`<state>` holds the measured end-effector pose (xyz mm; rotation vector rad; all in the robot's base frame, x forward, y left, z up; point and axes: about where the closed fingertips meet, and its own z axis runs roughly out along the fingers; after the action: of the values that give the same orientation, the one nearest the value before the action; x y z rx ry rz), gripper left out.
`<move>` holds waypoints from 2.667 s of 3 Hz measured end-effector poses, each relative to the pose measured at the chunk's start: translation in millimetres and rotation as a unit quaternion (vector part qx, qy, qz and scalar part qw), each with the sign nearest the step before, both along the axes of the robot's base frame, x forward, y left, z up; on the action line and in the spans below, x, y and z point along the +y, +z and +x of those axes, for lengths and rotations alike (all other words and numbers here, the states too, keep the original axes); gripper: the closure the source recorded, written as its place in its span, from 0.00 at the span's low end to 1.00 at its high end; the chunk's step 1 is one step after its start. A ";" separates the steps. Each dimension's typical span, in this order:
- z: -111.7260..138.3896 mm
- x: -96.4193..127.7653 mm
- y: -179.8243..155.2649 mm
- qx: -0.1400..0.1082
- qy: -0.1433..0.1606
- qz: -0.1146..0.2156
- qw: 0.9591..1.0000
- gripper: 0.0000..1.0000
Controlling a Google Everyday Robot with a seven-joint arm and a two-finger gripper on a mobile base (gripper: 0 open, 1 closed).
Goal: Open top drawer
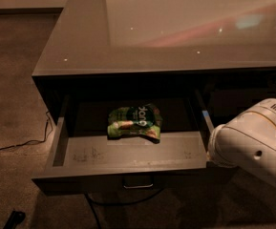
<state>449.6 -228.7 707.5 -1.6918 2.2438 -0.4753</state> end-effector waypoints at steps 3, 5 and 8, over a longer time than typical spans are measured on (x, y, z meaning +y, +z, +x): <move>-12.2 49.0 27.0 -0.077 0.076 0.011 0.994 0.17; -12.0 73.4 18.6 -0.092 0.109 0.012 0.990 0.64; -1.5 119.3 20.2 -0.127 0.166 -0.055 0.976 1.00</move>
Offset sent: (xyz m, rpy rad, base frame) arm -0.0149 0.0586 0.0388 0.0193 -0.1887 0.1782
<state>448.1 -109.4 727.8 -1.8927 1.7422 -0.6979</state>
